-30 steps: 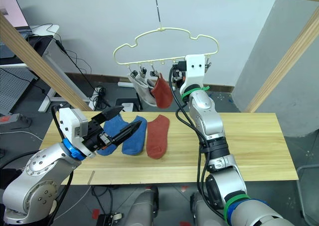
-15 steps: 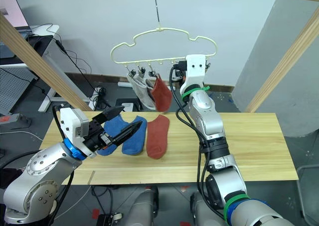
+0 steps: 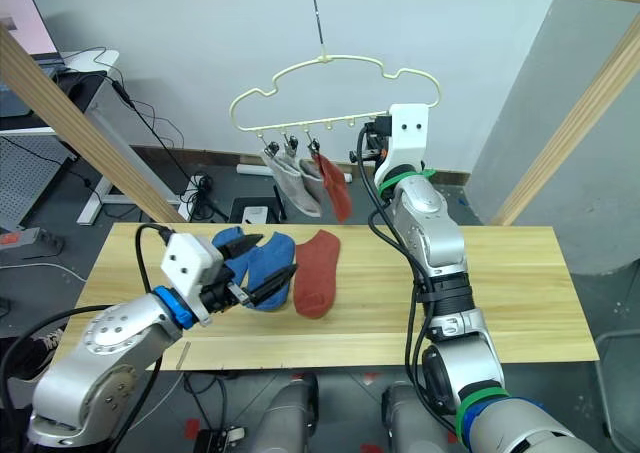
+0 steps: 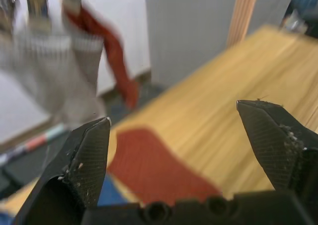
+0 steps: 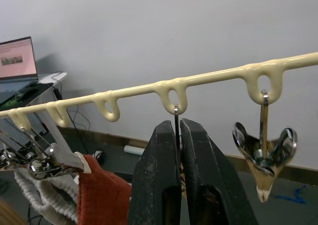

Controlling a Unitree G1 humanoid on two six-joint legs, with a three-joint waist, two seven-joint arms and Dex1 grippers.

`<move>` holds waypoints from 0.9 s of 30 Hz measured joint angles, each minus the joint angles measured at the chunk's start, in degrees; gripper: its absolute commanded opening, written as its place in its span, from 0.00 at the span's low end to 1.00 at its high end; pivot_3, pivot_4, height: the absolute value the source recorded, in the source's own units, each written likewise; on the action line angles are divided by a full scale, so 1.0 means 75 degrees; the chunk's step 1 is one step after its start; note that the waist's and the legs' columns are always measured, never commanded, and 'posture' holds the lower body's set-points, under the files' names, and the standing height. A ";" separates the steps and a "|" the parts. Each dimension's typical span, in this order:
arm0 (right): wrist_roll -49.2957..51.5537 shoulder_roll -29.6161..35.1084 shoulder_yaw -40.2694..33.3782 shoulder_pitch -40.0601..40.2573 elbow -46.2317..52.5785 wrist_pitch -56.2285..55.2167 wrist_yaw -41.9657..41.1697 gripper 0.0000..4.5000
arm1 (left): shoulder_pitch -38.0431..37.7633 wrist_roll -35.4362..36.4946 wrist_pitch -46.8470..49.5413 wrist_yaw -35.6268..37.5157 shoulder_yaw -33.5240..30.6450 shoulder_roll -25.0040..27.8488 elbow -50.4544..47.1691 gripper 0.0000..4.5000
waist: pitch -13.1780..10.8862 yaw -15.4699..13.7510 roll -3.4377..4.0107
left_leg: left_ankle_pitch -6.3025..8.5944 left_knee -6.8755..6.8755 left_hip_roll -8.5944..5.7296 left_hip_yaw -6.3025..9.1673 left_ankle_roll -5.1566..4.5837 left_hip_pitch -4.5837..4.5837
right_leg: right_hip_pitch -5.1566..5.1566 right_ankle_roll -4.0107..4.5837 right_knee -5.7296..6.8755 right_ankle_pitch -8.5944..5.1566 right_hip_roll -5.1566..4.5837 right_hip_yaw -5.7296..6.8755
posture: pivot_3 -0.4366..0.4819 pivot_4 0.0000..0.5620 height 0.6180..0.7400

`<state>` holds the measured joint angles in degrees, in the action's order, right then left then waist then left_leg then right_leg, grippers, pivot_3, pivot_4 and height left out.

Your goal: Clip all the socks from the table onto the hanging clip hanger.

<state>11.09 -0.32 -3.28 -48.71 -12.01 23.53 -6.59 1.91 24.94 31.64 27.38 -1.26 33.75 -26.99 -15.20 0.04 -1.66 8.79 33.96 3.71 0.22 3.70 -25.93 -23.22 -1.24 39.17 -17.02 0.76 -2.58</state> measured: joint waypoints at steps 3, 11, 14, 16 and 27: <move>0.0138 0.0035 0.0008 0.0012 0.0094 0.0197 -0.0152 0.00 | 0.0383 -0.0711 -0.0025 -0.0255 0.0542 -0.0272 0.0899 1.00 | 0.0000 -0.0005 0.0000 | 0.0000 0.0000 0.0001 -0.0001 0.0000 -0.0002 | -0.0001 0.0000 -0.0001 0.0000 0.0003 0.0000 | 0.57 0.49 1.00; 0.0204 0.0131 0.0005 0.0042 0.0280 0.0472 -0.0253 0.00 | 0.1606 -0.1781 -0.0519 -0.0391 0.1269 -0.1097 0.2845 1.00 | 0.0000 -0.0018 0.0000 | 0.0001 -0.0001 0.0000 -0.0004 -0.0001 -0.0003 | -0.0002 0.0000 0.0002 0.0000 0.0002 0.0002 | 0.57 0.49 1.00; 0.0208 0.0145 0.0011 0.0052 0.0306 0.0526 -0.0257 0.00 | 0.2062 -0.2055 -0.0790 -0.0396 0.1413 -0.1424 0.3597 1.00 | 0.0000 -0.0020 0.0000 | 0.0000 0.0000 -0.0001 -0.0002 -0.0001 -0.0004 | -0.0002 0.0000 0.0006 0.0000 0.0004 0.0003 | 0.56 0.49 1.00; 0.0207 0.0169 0.0001 0.0054 0.0311 0.0564 -0.0250 0.00 | 0.2620 -0.2211 -0.0926 -0.0465 0.1409 -0.1848 0.4444 1.00 | 0.0000 -0.0037 0.0000 | 0.0000 0.0011 -0.0005 -0.0002 -0.0002 -0.0004 | -0.0002 -0.0001 0.0018 0.0000 0.0002 0.0004 | 0.56 0.48 1.00; 0.0208 0.0211 0.0009 0.0056 0.0411 0.0653 -0.0237 0.00 | 0.4216 -0.2880 -0.1624 -0.0501 0.1425 -0.2800 0.7941 1.00 | 0.0000 -0.0006 -0.0001 | -0.0001 0.0015 -0.0007 -0.0004 -0.0001 -0.0004 | -0.0007 -0.0001 0.0038 0.0000 0.0004 0.0002 | 0.53 0.44 1.00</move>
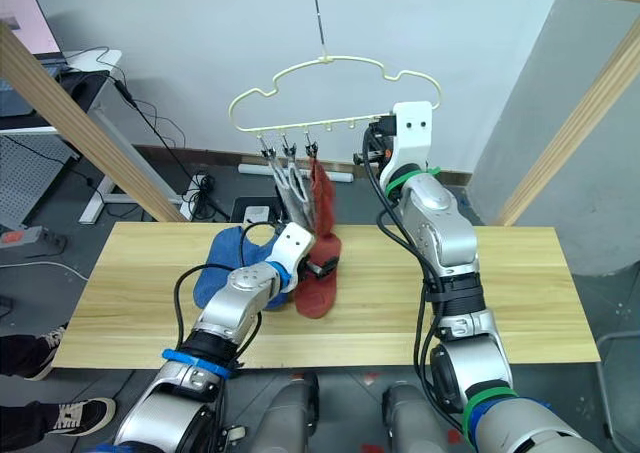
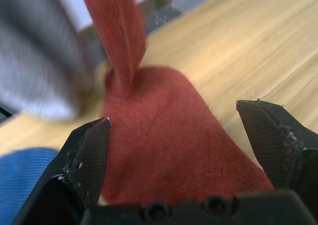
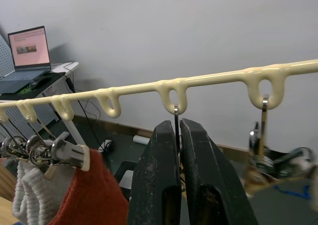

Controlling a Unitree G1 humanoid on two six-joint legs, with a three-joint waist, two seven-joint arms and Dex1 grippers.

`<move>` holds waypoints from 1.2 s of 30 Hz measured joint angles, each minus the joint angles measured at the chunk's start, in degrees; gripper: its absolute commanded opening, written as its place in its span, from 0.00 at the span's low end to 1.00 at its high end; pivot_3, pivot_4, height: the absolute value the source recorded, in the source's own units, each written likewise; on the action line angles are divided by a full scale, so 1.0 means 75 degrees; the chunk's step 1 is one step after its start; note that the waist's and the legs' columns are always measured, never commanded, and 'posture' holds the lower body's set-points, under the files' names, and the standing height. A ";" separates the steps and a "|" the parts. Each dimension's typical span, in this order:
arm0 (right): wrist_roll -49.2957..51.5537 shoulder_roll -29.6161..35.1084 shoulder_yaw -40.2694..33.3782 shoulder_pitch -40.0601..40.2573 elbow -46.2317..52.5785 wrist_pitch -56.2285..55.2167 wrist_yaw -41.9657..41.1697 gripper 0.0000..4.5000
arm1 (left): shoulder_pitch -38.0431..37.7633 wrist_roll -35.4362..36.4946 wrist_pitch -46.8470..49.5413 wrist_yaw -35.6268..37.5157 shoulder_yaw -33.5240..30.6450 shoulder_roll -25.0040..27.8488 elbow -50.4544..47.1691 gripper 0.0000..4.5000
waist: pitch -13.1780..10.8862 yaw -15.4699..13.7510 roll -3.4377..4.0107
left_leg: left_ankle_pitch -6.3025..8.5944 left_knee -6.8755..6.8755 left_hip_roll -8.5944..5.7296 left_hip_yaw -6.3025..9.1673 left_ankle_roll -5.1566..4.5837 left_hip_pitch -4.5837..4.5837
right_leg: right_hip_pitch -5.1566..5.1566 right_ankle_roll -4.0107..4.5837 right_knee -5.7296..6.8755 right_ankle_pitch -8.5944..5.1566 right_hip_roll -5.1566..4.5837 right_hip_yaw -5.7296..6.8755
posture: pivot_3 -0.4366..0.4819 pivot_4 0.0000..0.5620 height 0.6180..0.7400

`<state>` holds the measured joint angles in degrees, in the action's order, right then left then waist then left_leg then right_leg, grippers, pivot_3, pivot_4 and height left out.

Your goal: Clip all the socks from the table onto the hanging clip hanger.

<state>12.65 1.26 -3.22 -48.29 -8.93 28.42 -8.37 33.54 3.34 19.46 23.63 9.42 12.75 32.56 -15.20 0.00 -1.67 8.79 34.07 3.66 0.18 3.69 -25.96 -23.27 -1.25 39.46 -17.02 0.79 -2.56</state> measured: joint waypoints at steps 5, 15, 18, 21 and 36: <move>-0.0002 0.0013 -0.0002 0.0026 0.0113 0.0094 0.0060 0.00 | 0.0354 -0.0261 0.0009 0.0233 0.0070 -0.0047 0.0479 1.00 | 0.0003 0.0009 0.0000 | -0.0001 0.0002 0.0000 0.0001 0.0001 0.0002 | 0.0000 0.0000 0.0008 0.0000 0.0000 0.0001 | 0.53 0.43 1.00; -0.0004 0.0065 -0.0004 0.0076 0.0221 0.0144 0.0112 0.00 | 0.0238 -0.0686 -0.0098 0.0618 0.0276 0.0058 0.0403 0.56 | 0.0009 0.0012 0.0000 | -0.0001 0.0029 0.0001 0.0001 0.0002 0.0004 | 0.0000 0.0000 0.0038 0.0000 -0.0001 0.0000 | 0.53 0.41 1.00; -0.0003 0.0075 -0.0001 0.0086 0.0225 0.0147 0.0103 0.00 | 0.0035 -0.0745 -0.0136 0.0650 0.0273 0.0089 0.0183 0.39 | 0.0011 0.0014 0.0000 | -0.0001 0.0036 0.0001 0.0001 0.0002 0.0005 | 0.0000 0.0000 0.0048 0.0000 -0.0001 -0.0002 | 0.53 0.39 1.00; -0.0002 0.0106 0.0001 0.0126 0.0268 0.0162 0.0068 0.00 | -0.0226 -0.0761 -0.0163 0.0745 0.0273 0.0112 -0.0102 0.23 | 0.0013 0.0015 0.0000 | -0.0002 0.0043 0.0001 0.0002 0.0002 0.0006 | 0.0000 0.0000 0.0057 0.0000 -0.0001 -0.0002 | 0.53 0.39 1.00; 0.0557 0.0570 -0.0182 0.0004 0.0369 0.1002 -0.0380 0.00 | -0.1276 0.0145 -0.0844 0.1262 -0.0142 -0.0434 -0.2168 0.01 | 0.0014 -0.0012 0.0000 | -0.0001 0.0079 0.0001 0.0009 0.0000 0.0000 | 0.0007 0.0000 0.0068 0.0000 -0.0001 0.0002 | 0.54 0.41 1.00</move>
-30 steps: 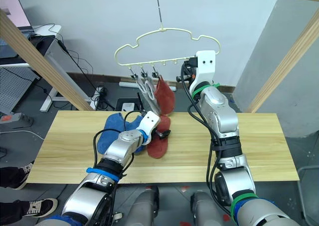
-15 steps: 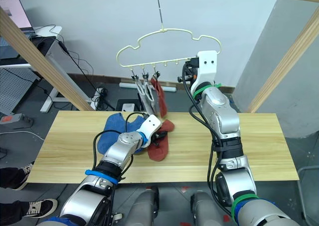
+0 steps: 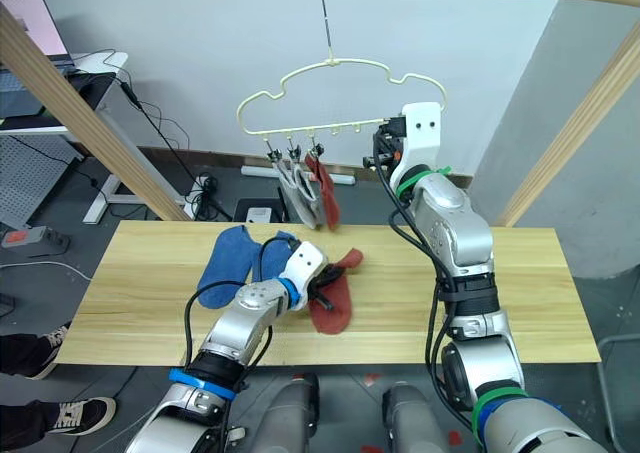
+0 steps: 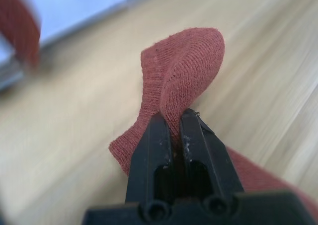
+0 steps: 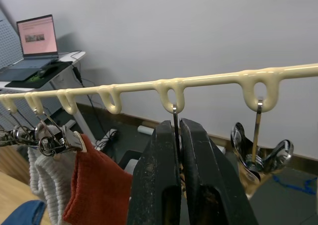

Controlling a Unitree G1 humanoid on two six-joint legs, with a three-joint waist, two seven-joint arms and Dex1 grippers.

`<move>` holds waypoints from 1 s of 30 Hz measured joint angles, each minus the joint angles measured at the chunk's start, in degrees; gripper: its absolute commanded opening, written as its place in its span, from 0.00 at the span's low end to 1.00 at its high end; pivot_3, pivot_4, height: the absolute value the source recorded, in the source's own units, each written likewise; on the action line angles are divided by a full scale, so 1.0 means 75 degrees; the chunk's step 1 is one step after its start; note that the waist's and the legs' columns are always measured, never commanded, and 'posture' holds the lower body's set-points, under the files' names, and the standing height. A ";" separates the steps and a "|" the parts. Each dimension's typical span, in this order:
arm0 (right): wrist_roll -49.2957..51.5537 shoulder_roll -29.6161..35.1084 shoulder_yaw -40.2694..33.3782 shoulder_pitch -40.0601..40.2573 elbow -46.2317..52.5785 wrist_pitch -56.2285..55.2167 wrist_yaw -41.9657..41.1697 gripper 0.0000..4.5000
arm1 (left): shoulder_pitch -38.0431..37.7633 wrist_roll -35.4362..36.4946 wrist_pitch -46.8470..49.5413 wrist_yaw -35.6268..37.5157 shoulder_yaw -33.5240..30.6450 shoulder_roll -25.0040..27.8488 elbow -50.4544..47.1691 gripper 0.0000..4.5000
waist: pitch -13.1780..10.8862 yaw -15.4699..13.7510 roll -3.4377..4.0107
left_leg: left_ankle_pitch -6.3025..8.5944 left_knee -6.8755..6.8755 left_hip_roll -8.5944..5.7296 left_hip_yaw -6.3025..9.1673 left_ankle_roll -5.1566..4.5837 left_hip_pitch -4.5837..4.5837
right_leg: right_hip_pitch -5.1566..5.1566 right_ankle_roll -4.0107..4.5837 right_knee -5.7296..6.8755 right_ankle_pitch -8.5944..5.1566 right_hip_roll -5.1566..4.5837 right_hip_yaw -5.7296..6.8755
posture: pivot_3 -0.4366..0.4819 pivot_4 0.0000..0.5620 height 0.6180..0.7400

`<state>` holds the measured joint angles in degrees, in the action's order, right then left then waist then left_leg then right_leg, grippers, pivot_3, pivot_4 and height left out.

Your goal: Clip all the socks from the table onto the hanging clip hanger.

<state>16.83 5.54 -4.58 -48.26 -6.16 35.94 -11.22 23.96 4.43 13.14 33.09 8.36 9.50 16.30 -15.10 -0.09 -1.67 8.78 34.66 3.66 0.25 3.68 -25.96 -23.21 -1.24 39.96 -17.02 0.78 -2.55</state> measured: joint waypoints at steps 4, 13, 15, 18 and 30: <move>0.0533 0.0030 -0.0433 -0.0167 0.0198 0.0870 0.0038 0.00 | -0.0056 0.0288 -0.0576 -0.0029 -0.0245 -0.0228 -0.0609 0.01 | 0.0000 0.0005 0.0000 | 0.0000 0.0002 0.0000 0.0001 -0.0001 0.0000 | 0.0000 0.0000 0.0000 0.0000 0.0000 -0.0001 | 0.53 0.41 1.00; 0.1912 0.0080 -0.1674 -0.0853 0.0241 0.3117 0.0520 0.00 | -0.0250 0.0372 -0.1714 -0.0058 -0.0257 -0.0395 -0.0990 0.01 | -0.0001 0.0005 0.0001 | 0.0001 0.0004 -0.0001 0.0000 -0.0003 -0.0003 | 0.0000 0.0000 -0.0001 0.0000 0.0001 -0.0002 | 0.52 0.43 1.00; 0.2182 0.0081 -0.1986 -0.1010 0.0204 0.3521 0.0685 0.00 | -0.0247 0.0373 -0.1841 -0.0139 -0.0257 -0.0431 -0.0985 0.01 | -0.0001 0.0005 0.0001 | 0.0001 0.0003 -0.0001 0.0000 -0.0004 -0.0004 | 0.0000 0.0000 -0.0002 0.0000 0.0001 -0.0002 | 0.52 0.43 1.00; 0.2508 0.0074 -0.2255 -0.1134 0.0185 0.4049 0.0860 0.00 | -0.0176 0.0373 -0.1981 -0.0224 -0.0270 -0.0462 -0.0923 0.01 | -0.0001 0.0008 0.0001 | 0.0002 0.0002 -0.0001 0.0000 -0.0004 -0.0006 | -0.0001 -0.0001 -0.0003 0.0000 0.0003 -0.0001 | 0.52 0.44 1.00; 0.3067 -0.0182 -0.2554 -0.1203 0.0317 0.4777 0.1391 0.00 | 0.0160 0.0367 -0.2303 -0.0516 -0.0284 -0.0587 -0.0648 0.01 | -0.0001 0.0015 0.0001 | 0.0002 0.0002 -0.0001 0.0003 -0.0006 -0.0009 | -0.0001 -0.0002 -0.0006 -0.0001 0.0004 0.0000 | 0.52 0.46 1.00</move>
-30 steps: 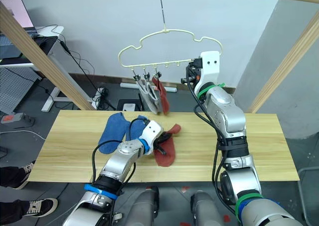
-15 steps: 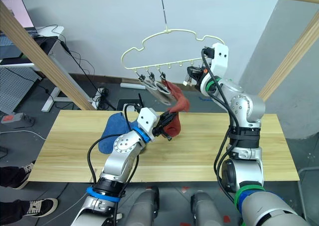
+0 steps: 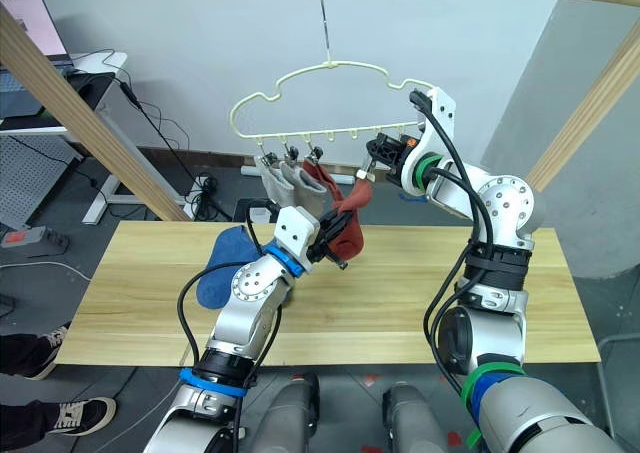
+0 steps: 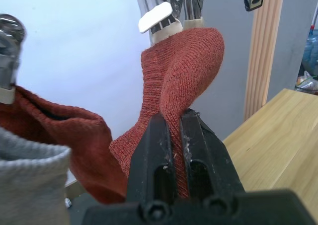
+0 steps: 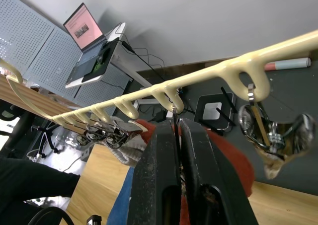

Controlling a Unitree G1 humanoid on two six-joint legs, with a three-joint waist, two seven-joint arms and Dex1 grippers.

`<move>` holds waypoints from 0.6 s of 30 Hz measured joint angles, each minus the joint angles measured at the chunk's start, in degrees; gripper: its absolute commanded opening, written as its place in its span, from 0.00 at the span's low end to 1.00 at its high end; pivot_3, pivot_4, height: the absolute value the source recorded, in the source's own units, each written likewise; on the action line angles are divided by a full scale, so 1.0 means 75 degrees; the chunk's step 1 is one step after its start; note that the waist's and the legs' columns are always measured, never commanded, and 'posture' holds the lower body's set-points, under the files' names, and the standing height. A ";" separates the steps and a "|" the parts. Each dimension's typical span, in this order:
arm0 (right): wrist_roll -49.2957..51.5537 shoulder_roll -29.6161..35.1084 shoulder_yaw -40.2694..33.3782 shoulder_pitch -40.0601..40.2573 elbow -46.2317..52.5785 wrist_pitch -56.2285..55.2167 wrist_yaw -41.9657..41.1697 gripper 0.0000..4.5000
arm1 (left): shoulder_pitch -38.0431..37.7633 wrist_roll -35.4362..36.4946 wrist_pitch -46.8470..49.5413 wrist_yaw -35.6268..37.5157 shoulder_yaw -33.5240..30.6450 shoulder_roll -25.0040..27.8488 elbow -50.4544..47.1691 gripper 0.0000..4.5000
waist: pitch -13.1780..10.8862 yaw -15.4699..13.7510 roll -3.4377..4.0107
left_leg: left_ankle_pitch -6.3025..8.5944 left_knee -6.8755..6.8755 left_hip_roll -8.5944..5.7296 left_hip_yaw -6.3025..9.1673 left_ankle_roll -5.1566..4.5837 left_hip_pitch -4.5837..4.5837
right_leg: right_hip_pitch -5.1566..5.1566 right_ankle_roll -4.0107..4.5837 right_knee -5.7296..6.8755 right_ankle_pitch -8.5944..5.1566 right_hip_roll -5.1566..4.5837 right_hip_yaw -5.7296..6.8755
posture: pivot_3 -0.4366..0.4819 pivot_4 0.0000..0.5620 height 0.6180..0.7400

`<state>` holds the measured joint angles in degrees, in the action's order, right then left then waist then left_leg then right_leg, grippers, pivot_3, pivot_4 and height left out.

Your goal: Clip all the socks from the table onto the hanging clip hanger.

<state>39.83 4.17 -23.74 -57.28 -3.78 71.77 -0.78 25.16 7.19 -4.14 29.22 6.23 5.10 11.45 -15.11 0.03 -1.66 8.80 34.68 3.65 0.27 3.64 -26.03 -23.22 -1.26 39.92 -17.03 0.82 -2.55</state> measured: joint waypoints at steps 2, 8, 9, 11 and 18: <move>0.0061 -0.0014 -0.0016 0.0000 0.0029 0.0021 0.0064 0.00 | 0.0093 0.0001 -0.0016 -0.0002 -0.0010 -0.0003 0.0000 0.01 | 0.0000 0.0005 0.0000 | 0.0000 0.0000 0.0000 0.0000 0.0000 0.0000 | 0.0000 -0.0001 -0.0001 0.0000 0.0000 -0.0001 | 0.52 0.46 1.00; 0.0221 -0.0086 -0.0109 0.0002 0.0118 0.0097 0.0257 0.00 | 0.0255 0.0002 -0.0047 -0.0051 -0.0079 -0.0029 0.0094 0.01 | 0.0000 0.0009 0.0000 | 0.0000 -0.0003 0.0001 0.0001 -0.0001 -0.0002 | -0.0001 -0.0001 -0.0005 -0.0001 0.0002 0.0000 | 0.52 0.46 1.00; 0.0221 -0.0093 -0.0108 0.0004 0.0135 0.0102 0.0277 0.00 | 0.0277 0.0002 -0.0053 -0.0058 -0.0084 -0.0033 0.0103 0.01 | 0.0000 0.0009 0.0000 | 0.0001 -0.0003 0.0001 0.0001 -0.0001 -0.0002 | -0.0002 -0.0001 -0.0005 -0.0001 0.0002 0.0000 | 0.52 0.46 1.00; 0.0230 -0.0095 -0.0101 0.0016 0.0160 0.0113 0.0302 0.00 | 0.0302 0.0002 -0.0087 -0.0065 -0.0084 -0.0038 0.0106 0.01 | 0.0000 0.0009 0.0000 | 0.0001 -0.0004 0.0001 0.0001 -0.0001 -0.0003 | -0.0002 -0.0001 -0.0007 -0.0001 0.0002 0.0000 | 0.52 0.46 1.00; 0.0245 -0.0086 -0.0069 0.0073 0.0182 0.0174 0.0288 0.25 | 0.0302 0.0002 -0.0160 -0.0049 -0.0057 -0.0059 0.0106 0.00 | 0.0000 0.0009 0.0000 | 0.0001 -0.0004 0.0001 0.0000 -0.0001 -0.0003 | -0.0002 -0.0001 -0.0008 -0.0001 0.0002 0.0000 | 0.52 0.45 1.00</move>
<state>41.66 3.53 -24.25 -56.73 -2.41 73.07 1.37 27.43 7.20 -5.34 28.86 5.80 4.65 12.24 -15.11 0.10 -1.66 8.80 34.65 3.66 0.28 3.63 -26.05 -23.24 -1.27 39.86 -17.03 0.83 -2.55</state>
